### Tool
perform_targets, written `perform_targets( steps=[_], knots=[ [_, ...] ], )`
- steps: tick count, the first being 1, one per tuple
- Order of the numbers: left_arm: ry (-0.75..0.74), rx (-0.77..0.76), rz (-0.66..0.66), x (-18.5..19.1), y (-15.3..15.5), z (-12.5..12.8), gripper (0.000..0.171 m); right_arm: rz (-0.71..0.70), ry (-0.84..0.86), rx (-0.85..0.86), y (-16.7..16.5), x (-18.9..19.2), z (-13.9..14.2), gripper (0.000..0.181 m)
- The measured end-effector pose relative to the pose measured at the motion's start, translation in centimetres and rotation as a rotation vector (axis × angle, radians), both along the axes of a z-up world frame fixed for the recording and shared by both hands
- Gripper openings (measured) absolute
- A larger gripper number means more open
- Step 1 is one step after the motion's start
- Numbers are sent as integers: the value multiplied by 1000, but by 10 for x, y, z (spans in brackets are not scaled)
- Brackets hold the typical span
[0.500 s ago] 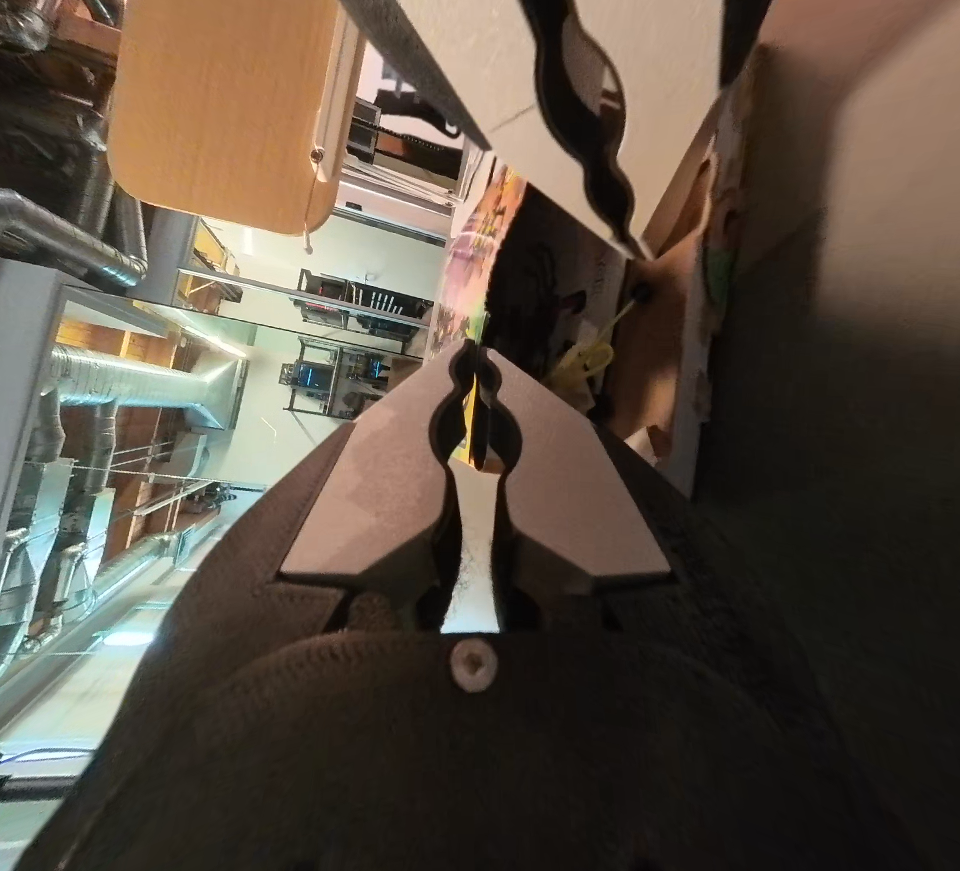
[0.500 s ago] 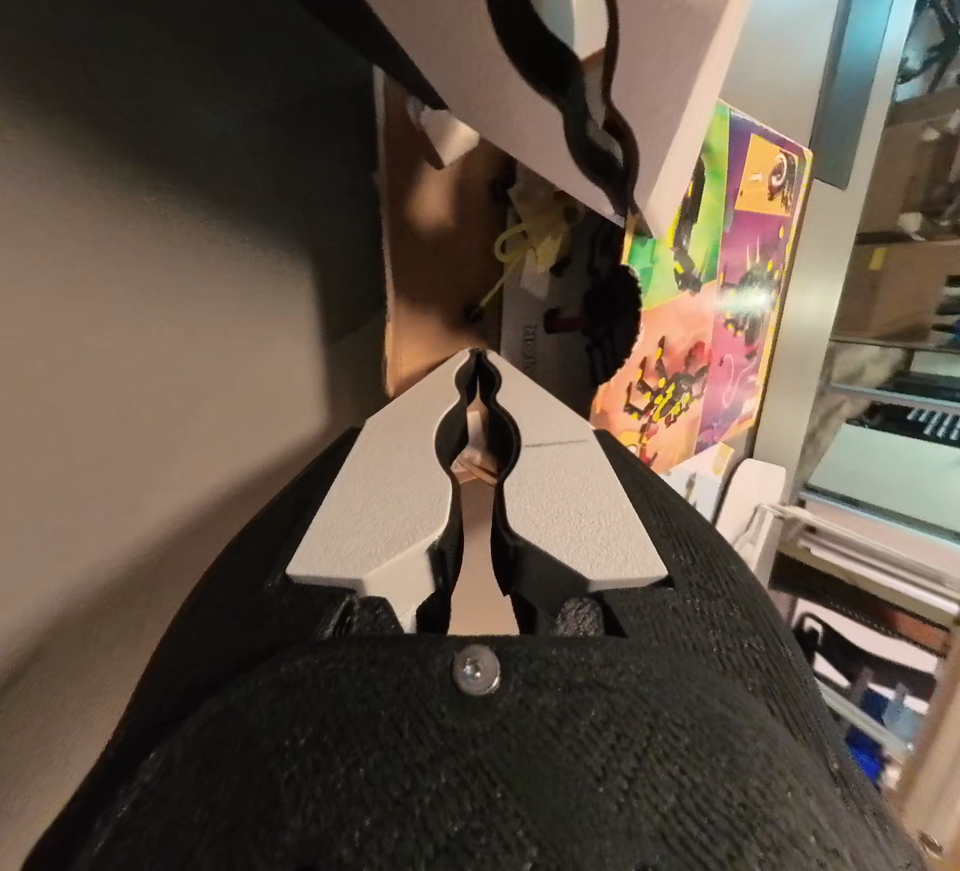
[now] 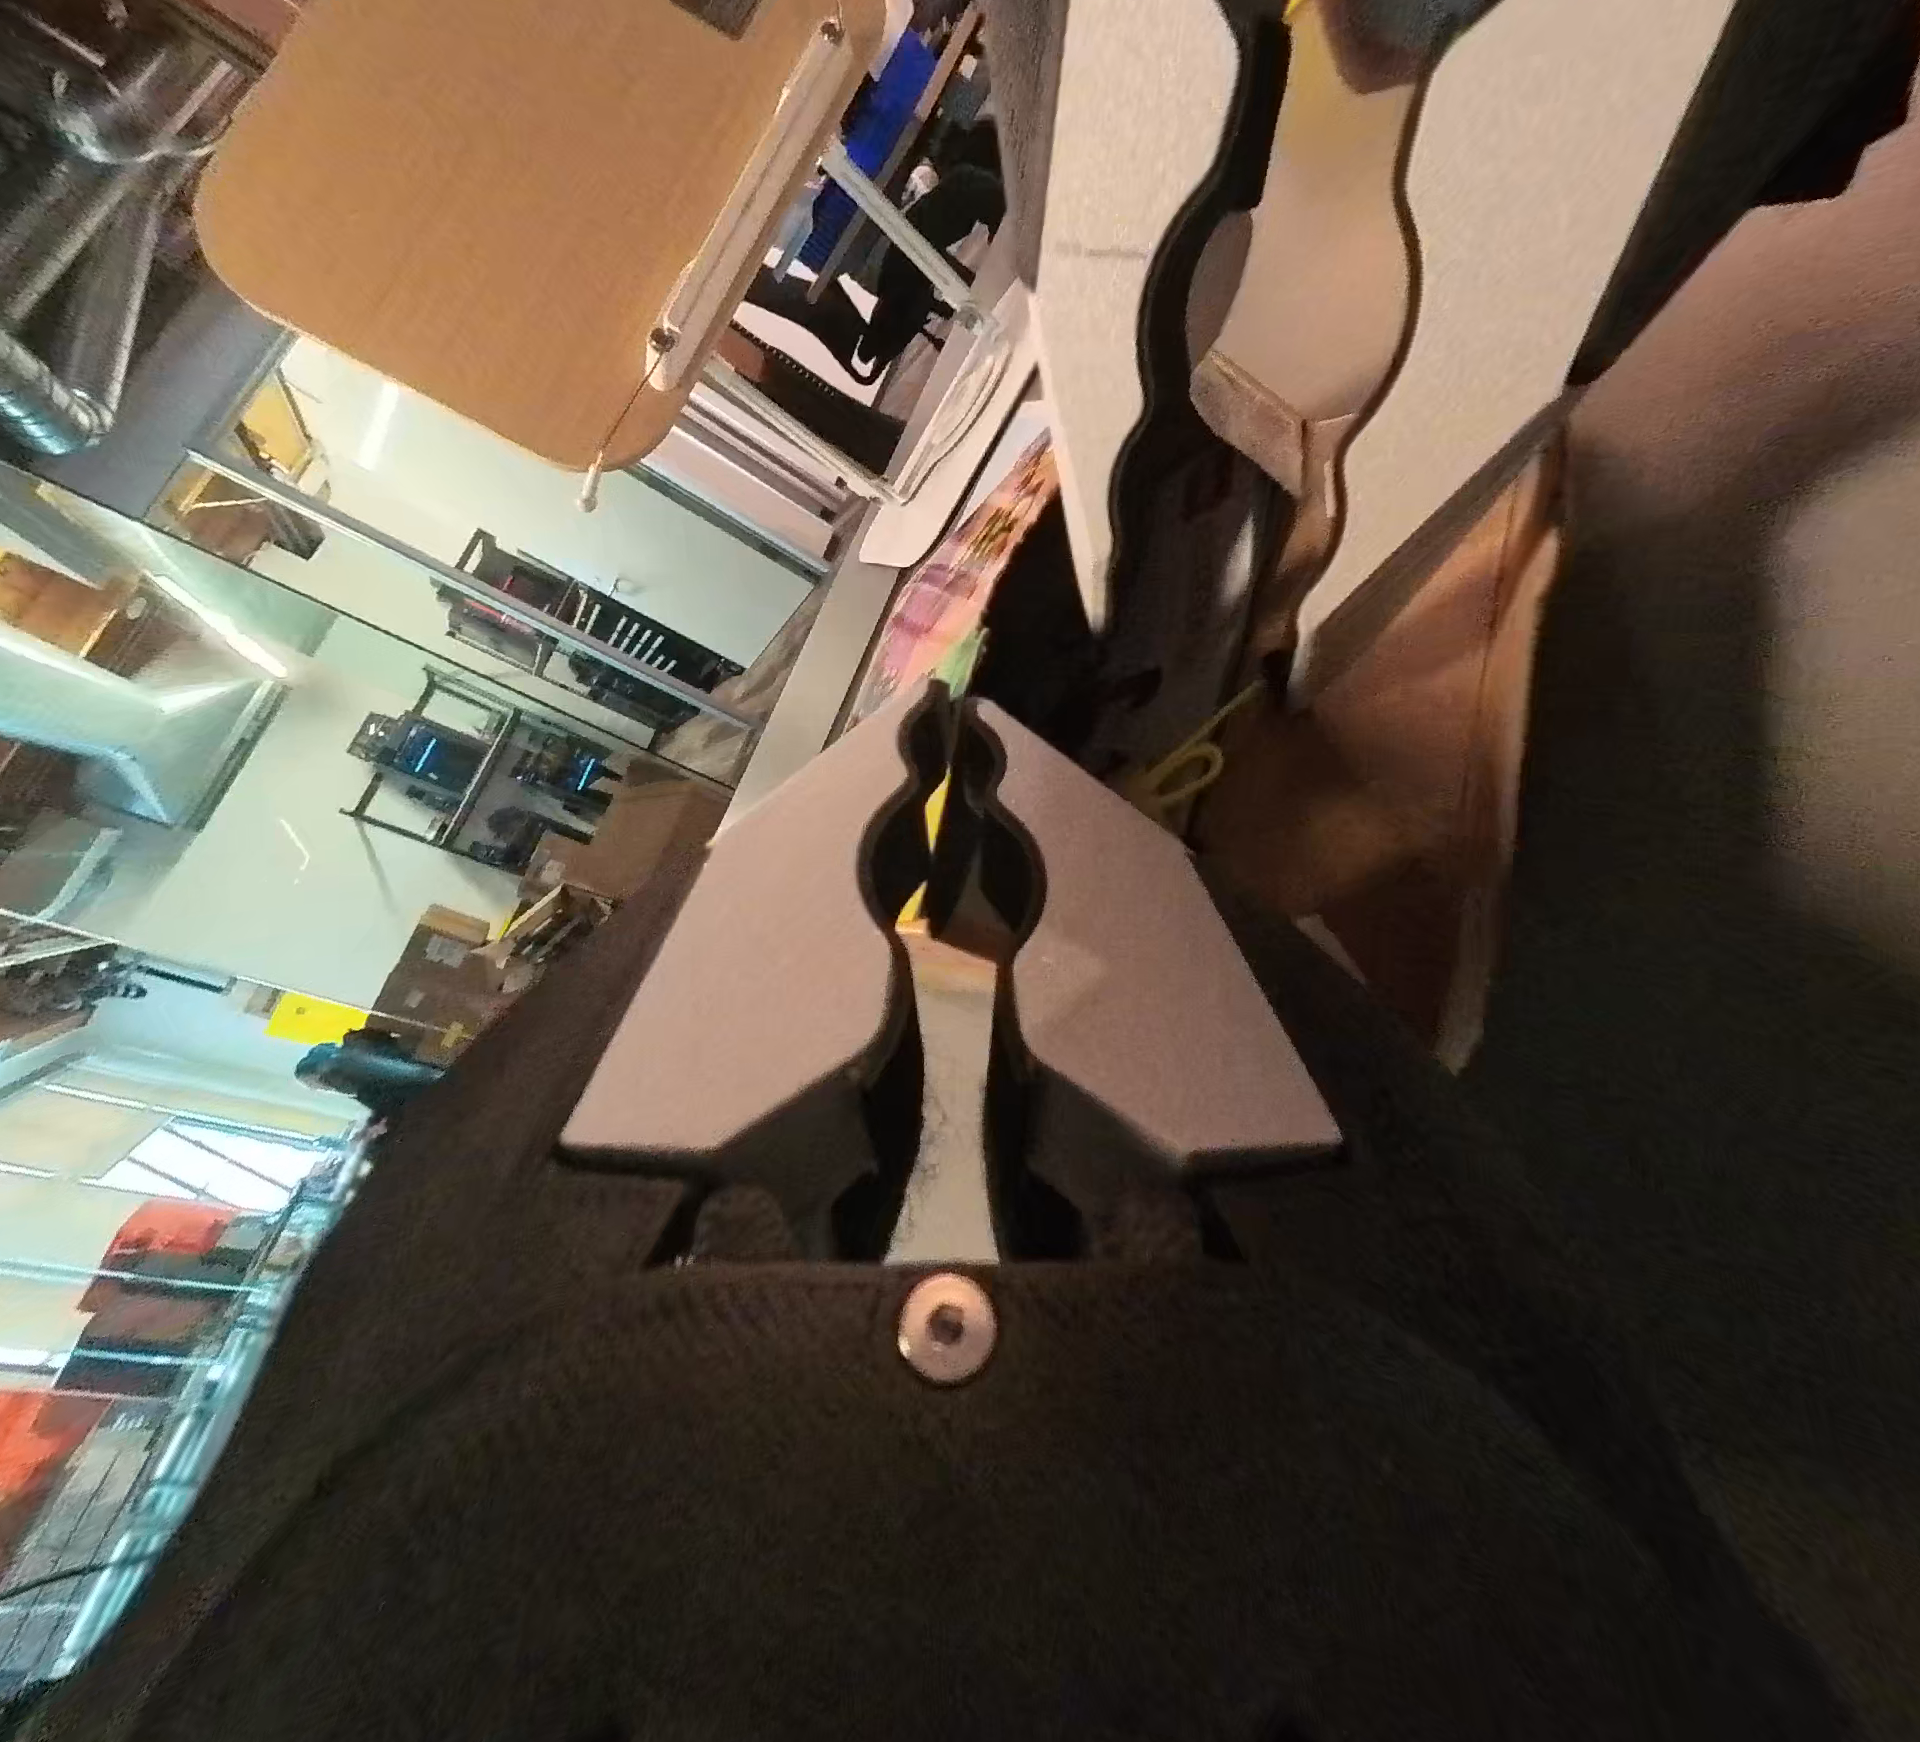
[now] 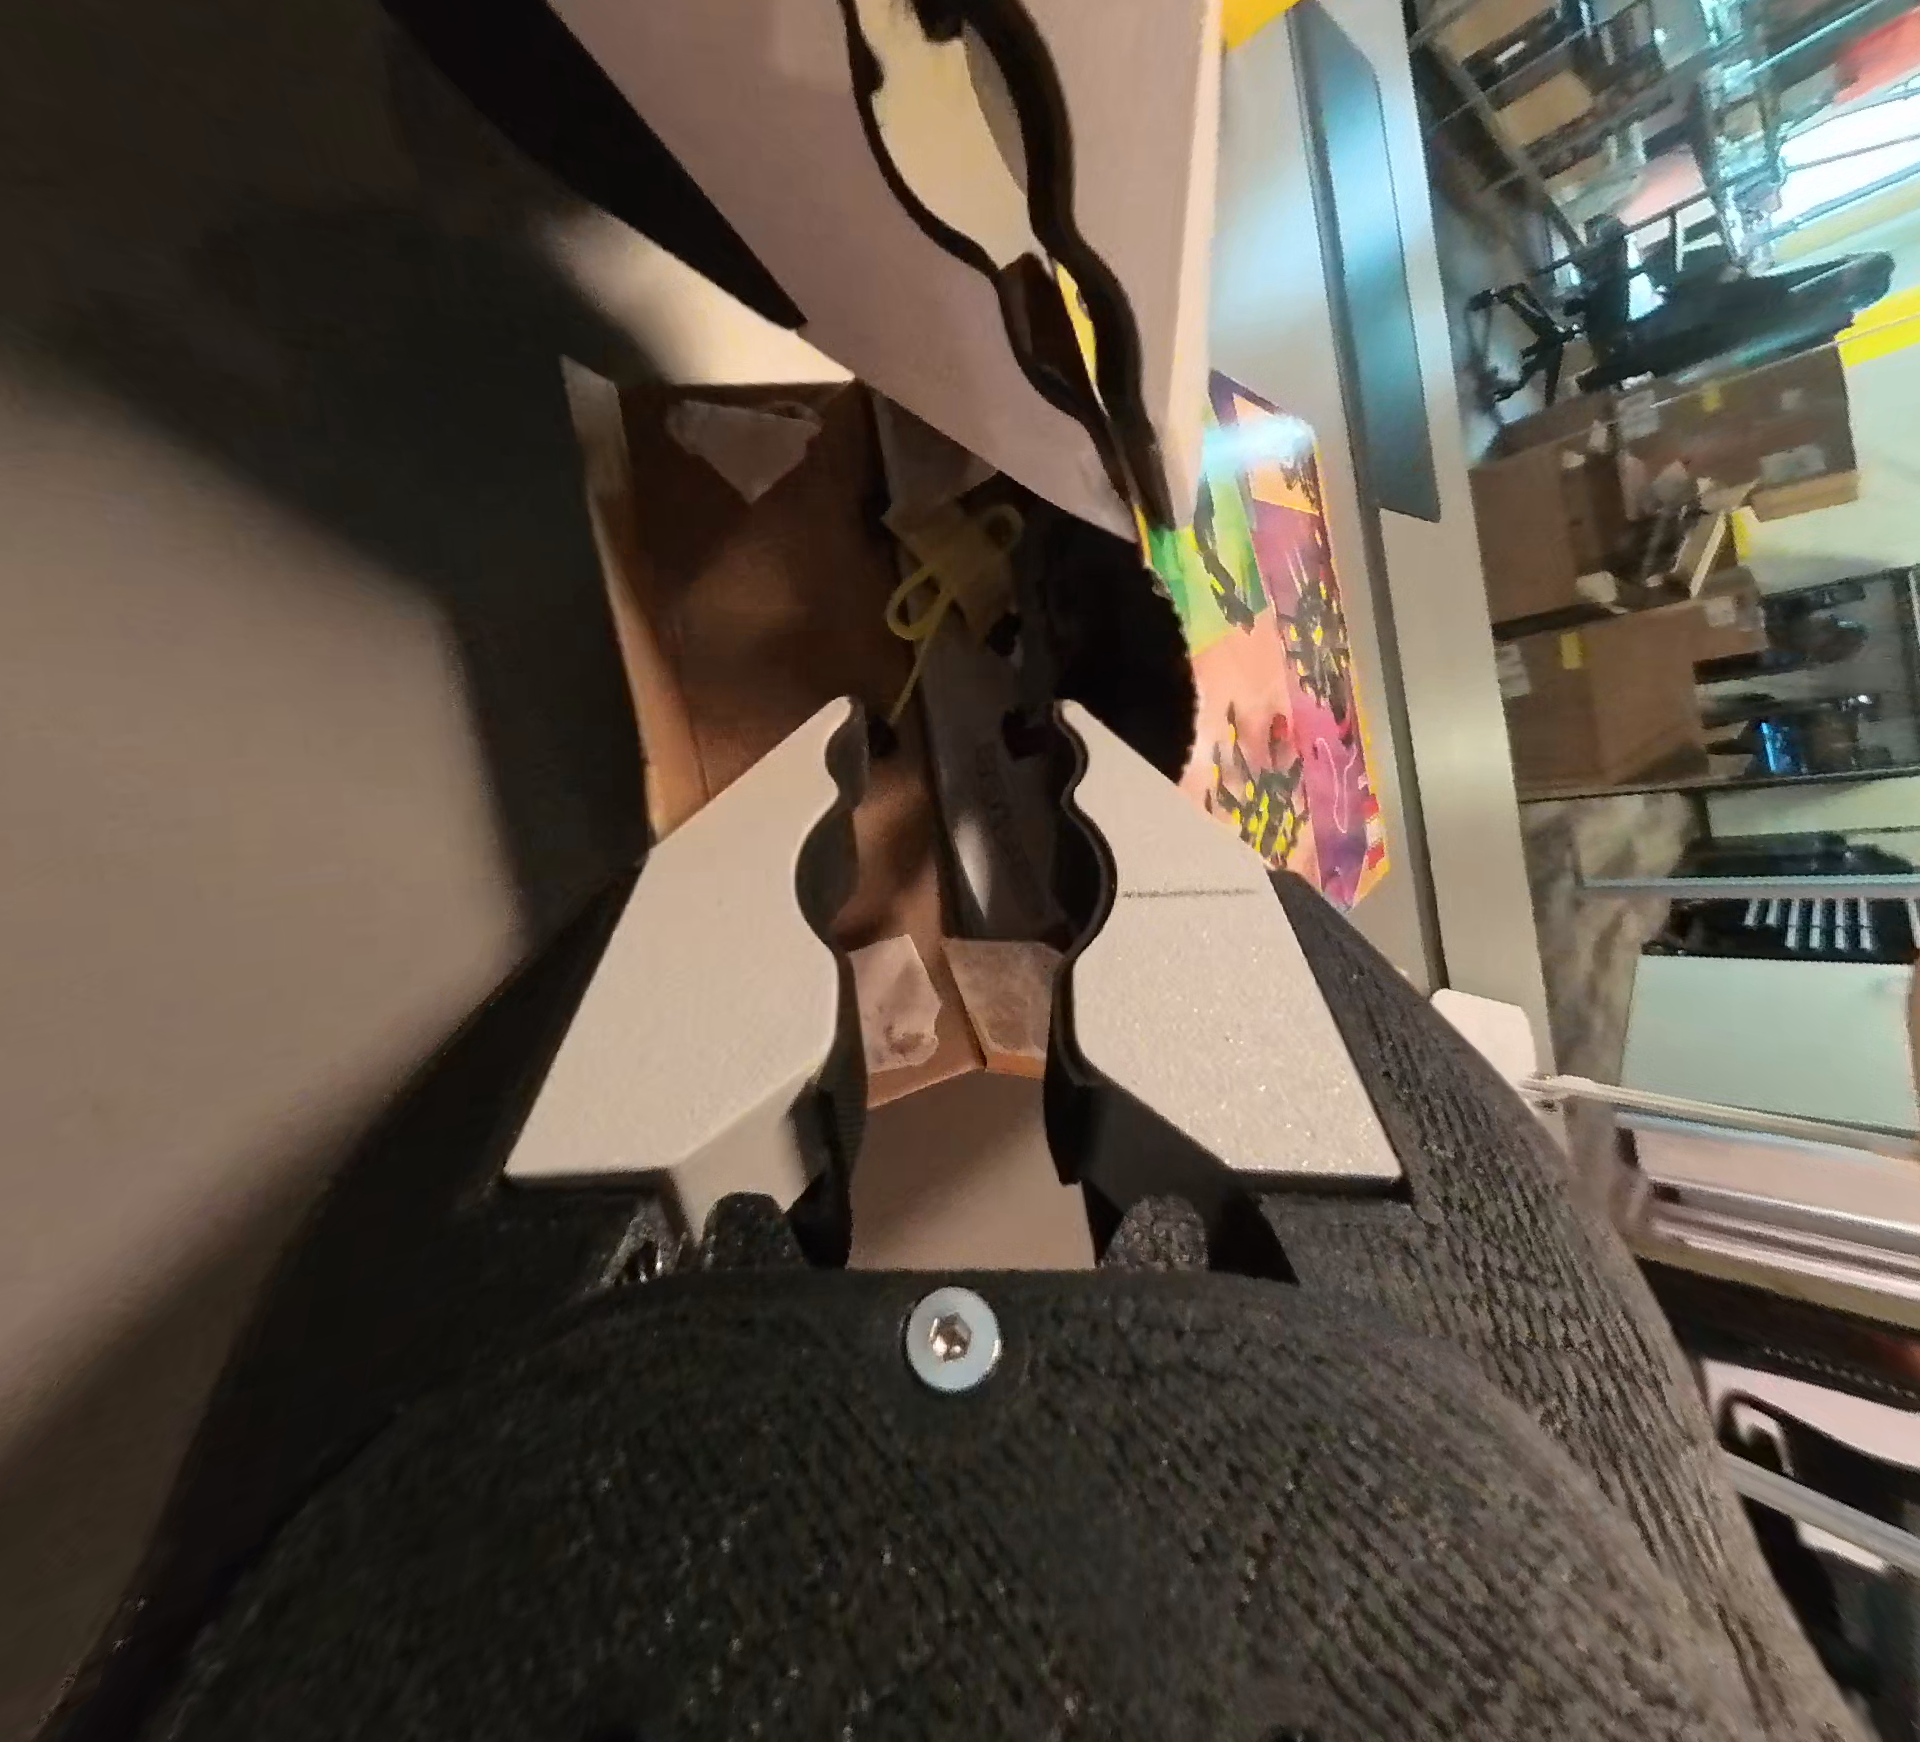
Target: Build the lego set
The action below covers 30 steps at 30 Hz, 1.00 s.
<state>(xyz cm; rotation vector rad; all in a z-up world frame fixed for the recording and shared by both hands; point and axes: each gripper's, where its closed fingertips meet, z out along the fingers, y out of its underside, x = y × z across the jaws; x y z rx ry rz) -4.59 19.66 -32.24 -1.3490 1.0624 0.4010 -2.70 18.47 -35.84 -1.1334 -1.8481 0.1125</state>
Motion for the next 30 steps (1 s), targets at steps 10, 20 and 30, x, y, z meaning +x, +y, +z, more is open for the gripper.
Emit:
perform_targets(
  steps=[10,20,30],
  knots=[
    [44,19,-29,11,-4,0,1,-59,-58,15,0,2,-1,0],
    [31,70,88,-14,9,5,0,96,252,-374,-17,25,55,0],
    [166,99,75,-10,8,-7,1,219,794,-1295,-6,41,126,0]
  ],
)
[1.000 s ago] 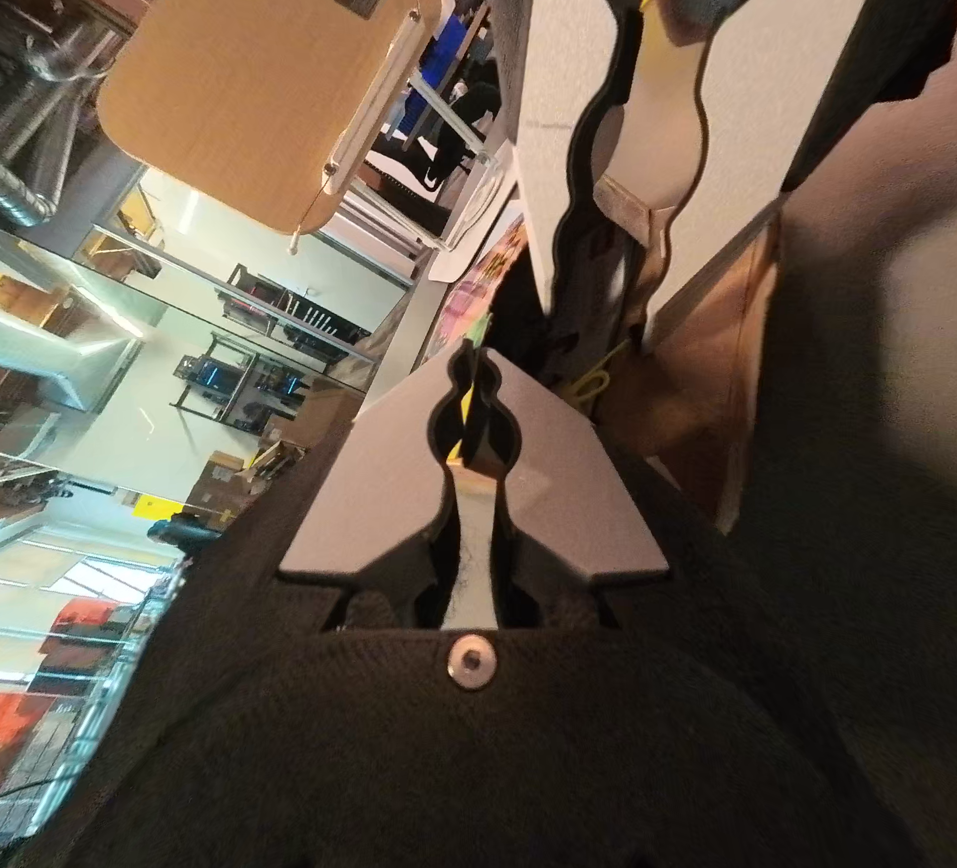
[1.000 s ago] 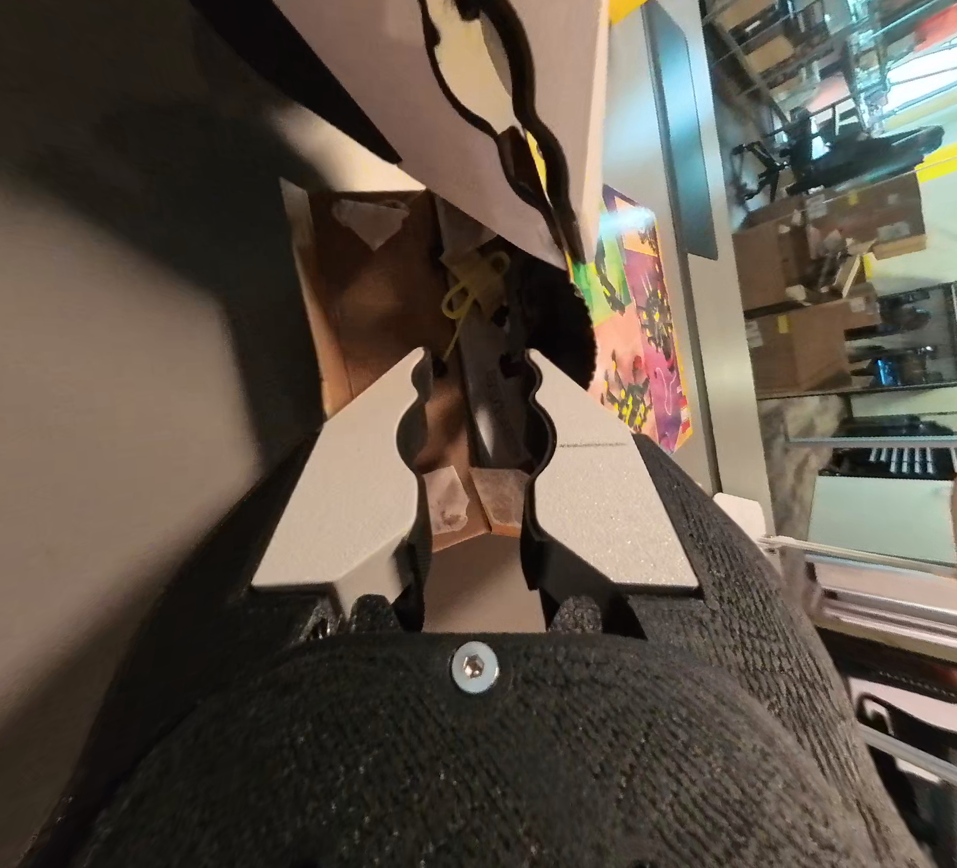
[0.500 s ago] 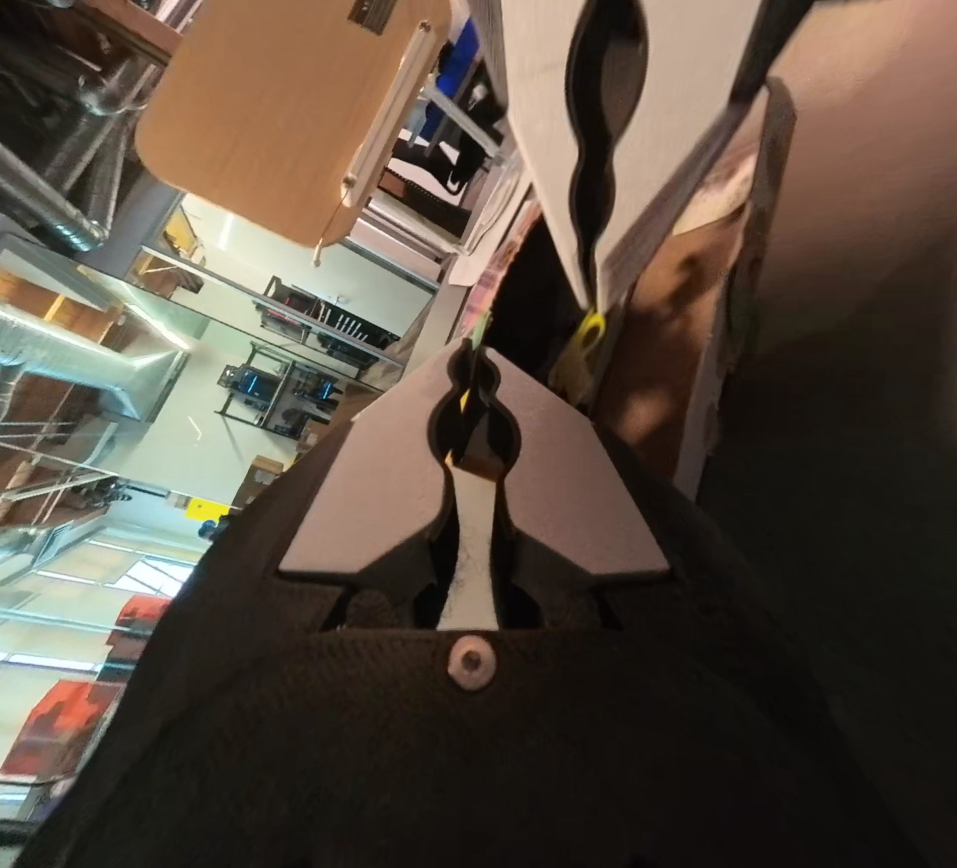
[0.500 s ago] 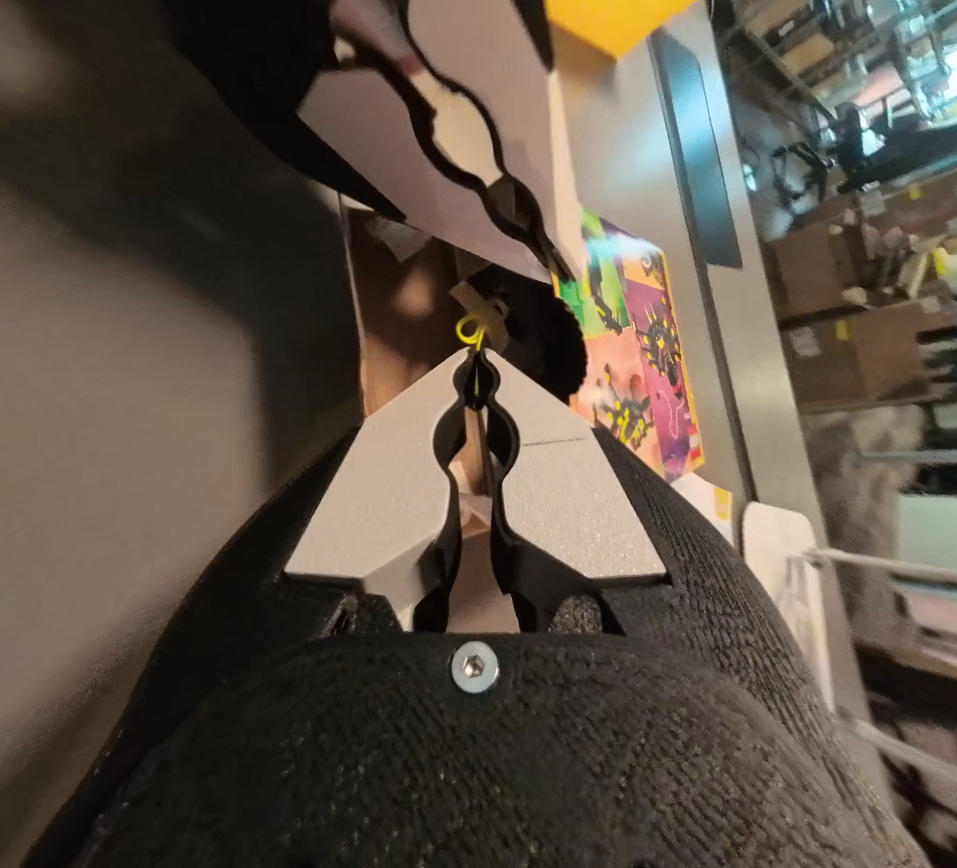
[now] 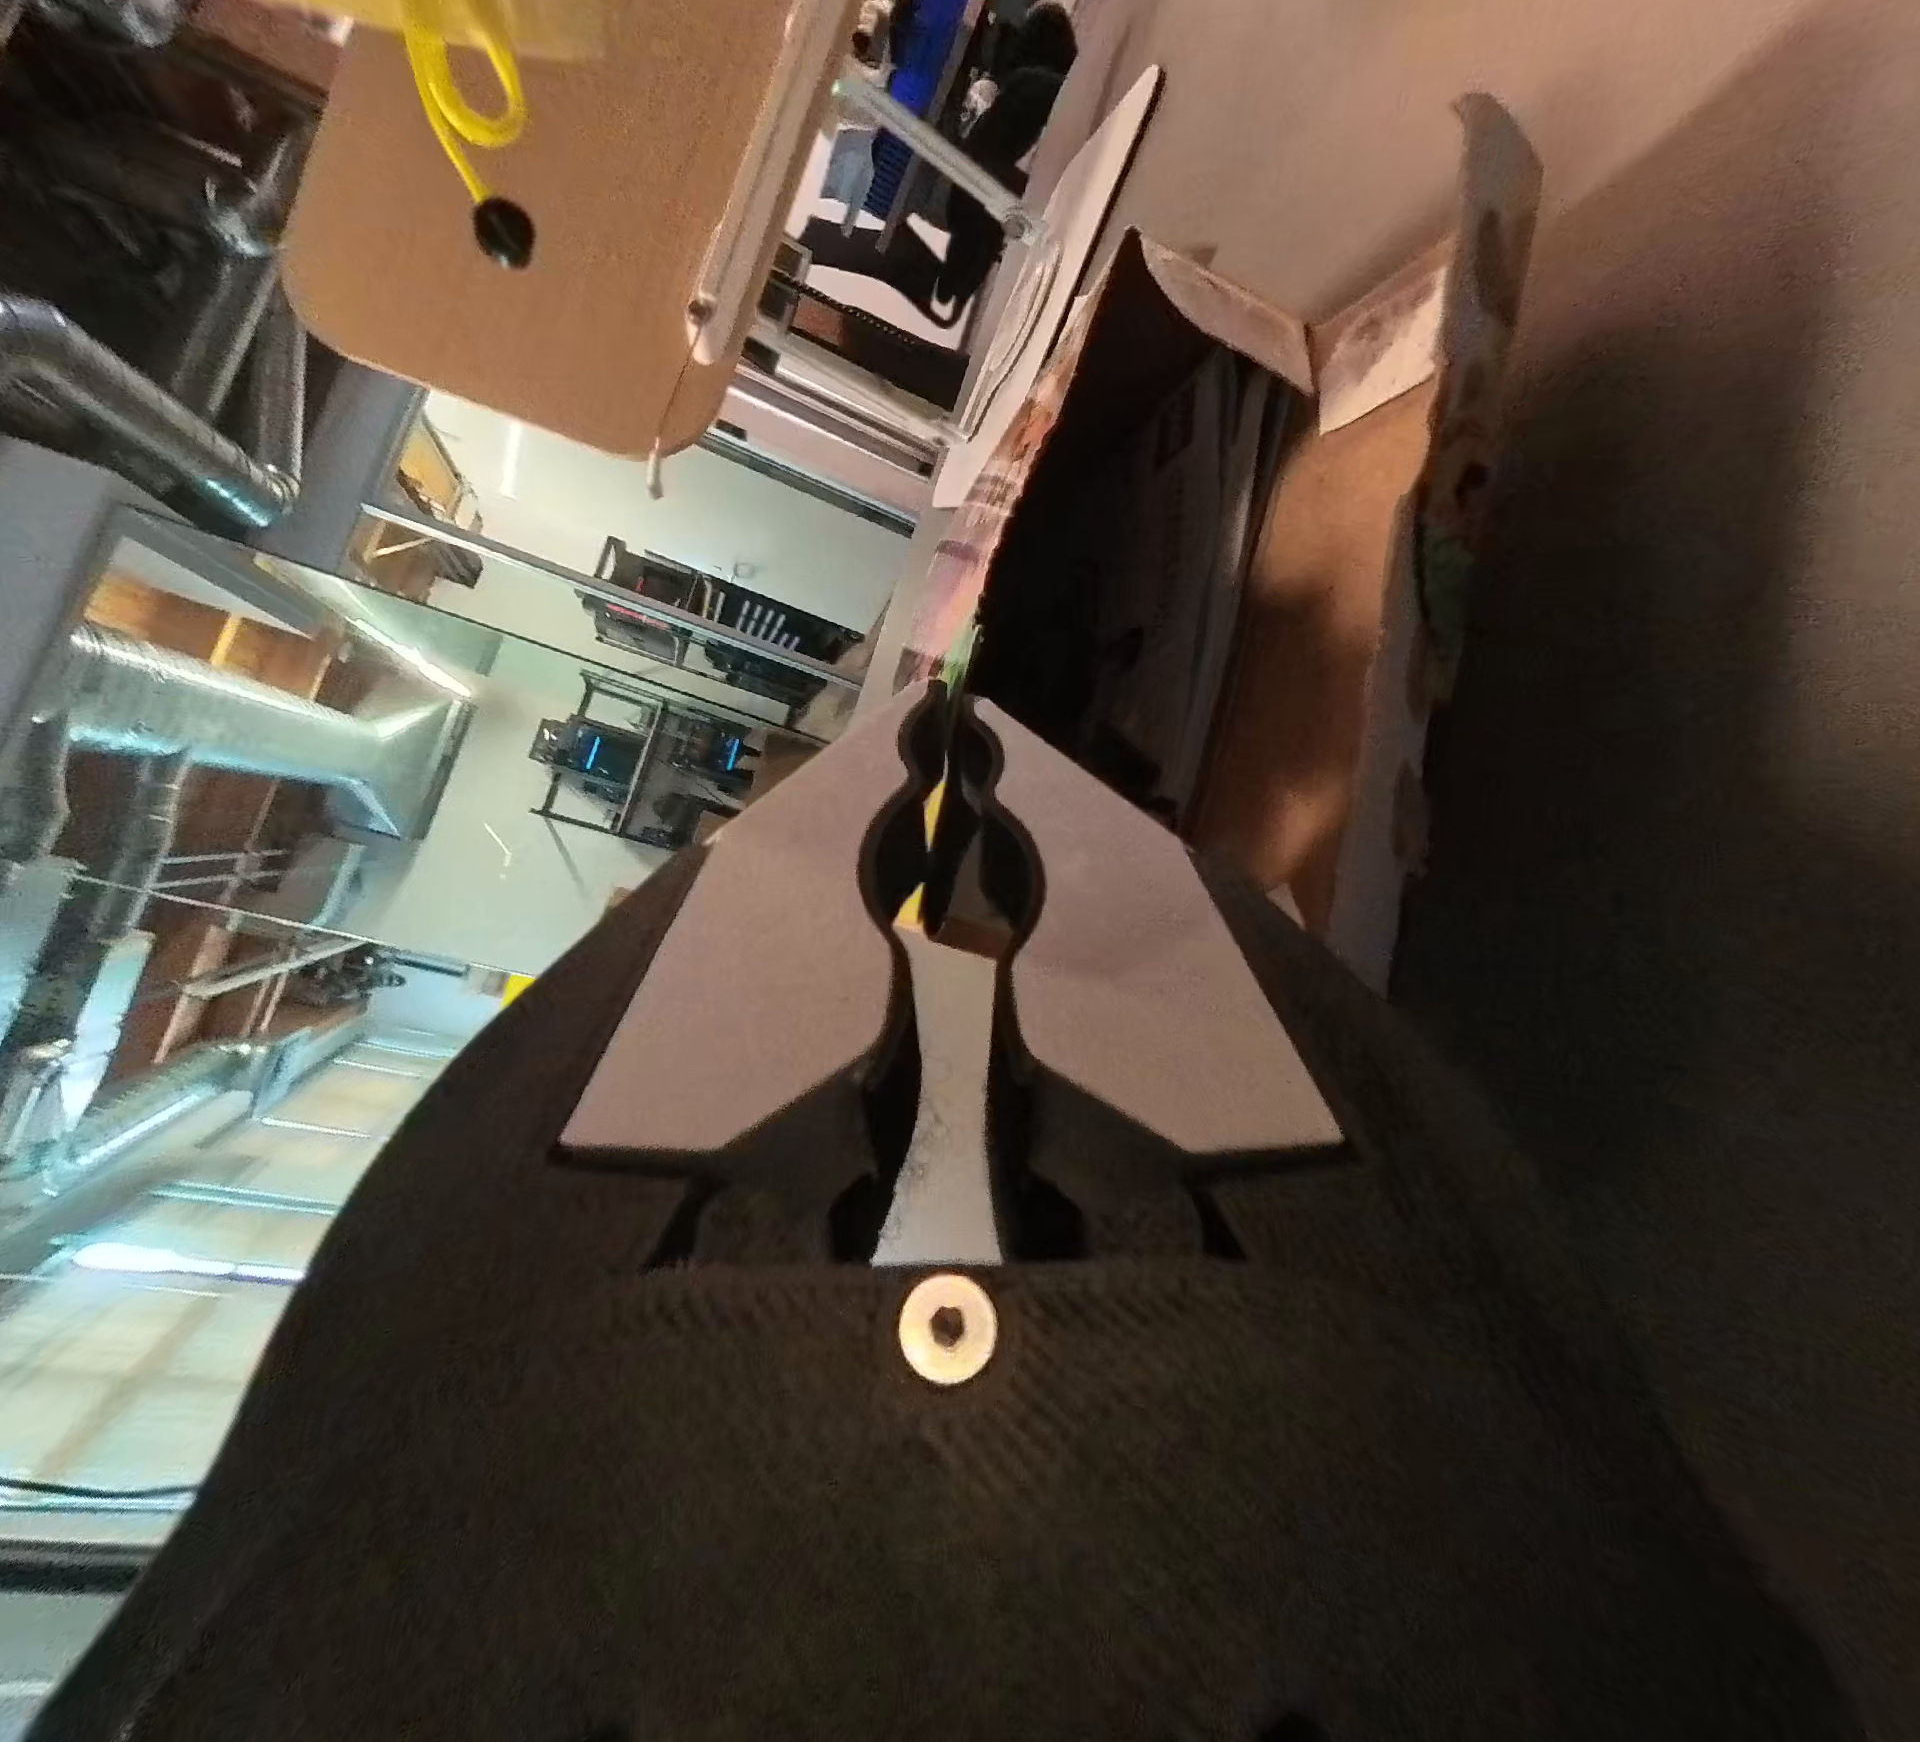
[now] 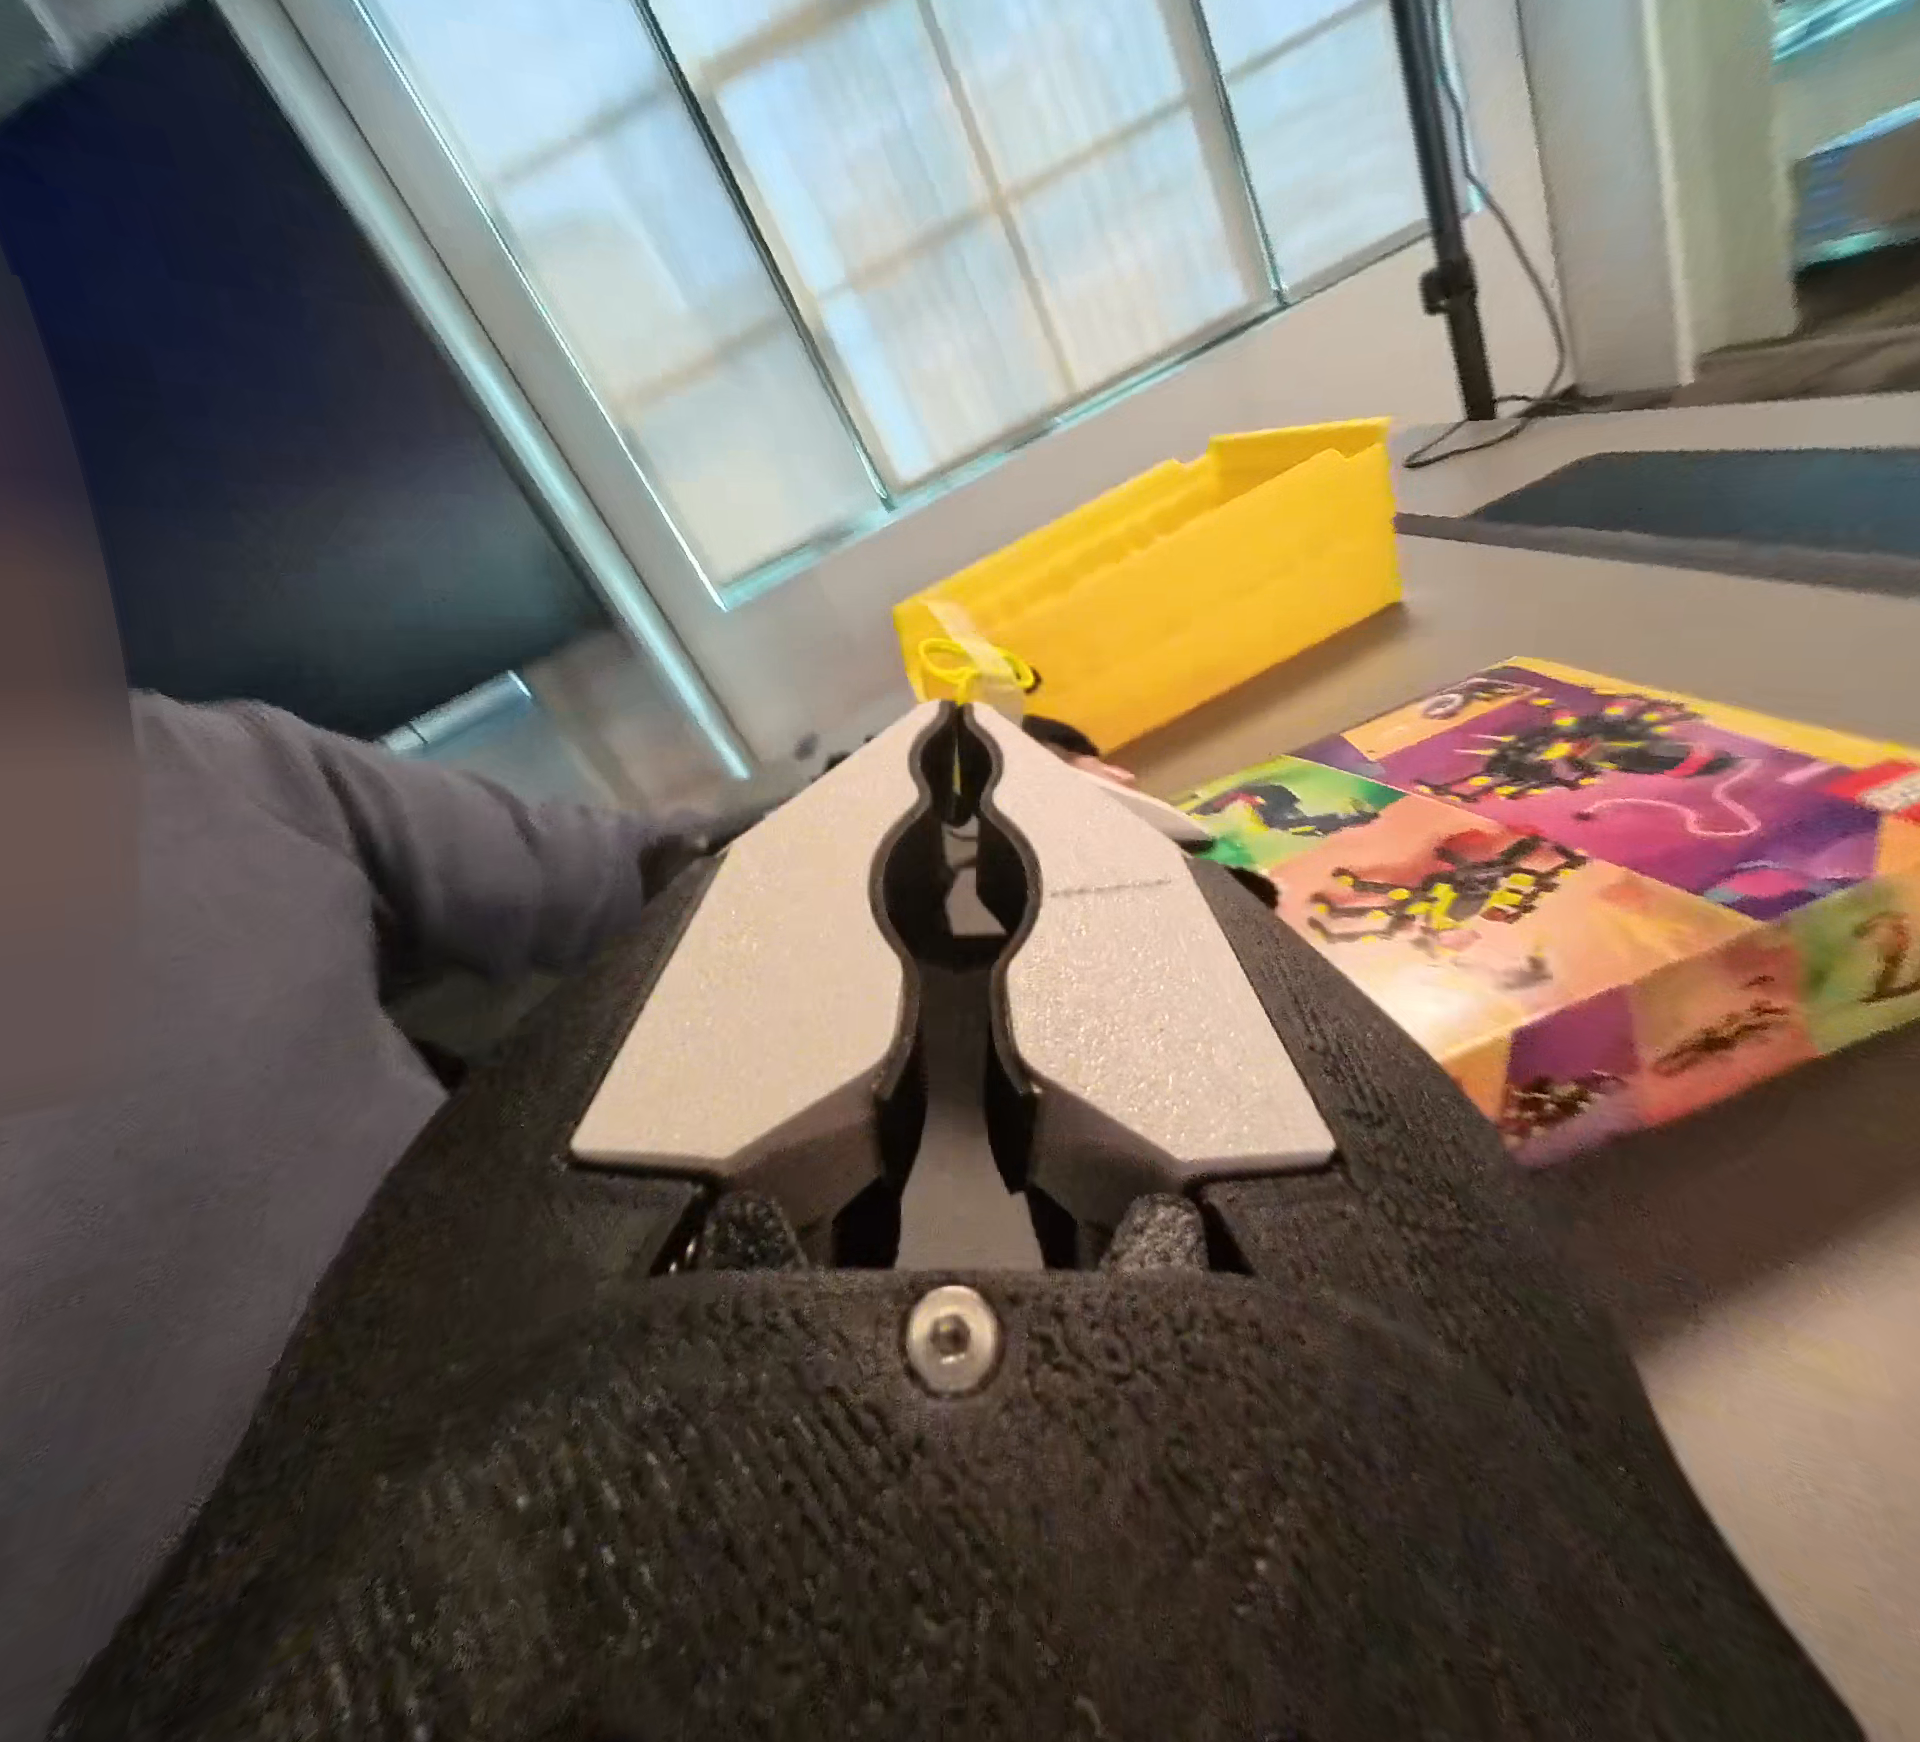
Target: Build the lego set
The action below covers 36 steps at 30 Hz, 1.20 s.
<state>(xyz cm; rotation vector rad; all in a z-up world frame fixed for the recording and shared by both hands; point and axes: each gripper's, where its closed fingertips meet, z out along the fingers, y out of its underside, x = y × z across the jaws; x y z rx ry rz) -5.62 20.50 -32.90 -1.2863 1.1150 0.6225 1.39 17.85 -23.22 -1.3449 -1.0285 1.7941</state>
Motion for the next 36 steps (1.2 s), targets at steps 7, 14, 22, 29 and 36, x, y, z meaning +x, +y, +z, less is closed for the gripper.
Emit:
perform_targets(
  steps=[7,14,22,29,36],
  knots=[
    [26,2,-11,3,-1,-2,1,83,80,-214,4,2,5,0],
    [48,3,-22,6,-2,-4,1,114,112,-246,1,3,8,0],
    [61,2,-39,12,-2,-6,1,113,112,-245,0,-4,7,0],
    [142,26,-85,22,-5,-13,1,92,-57,-93,2,-78,7,0],
    [147,22,-95,22,-7,-14,1,195,-260,347,-34,-193,27,0]
  ],
)
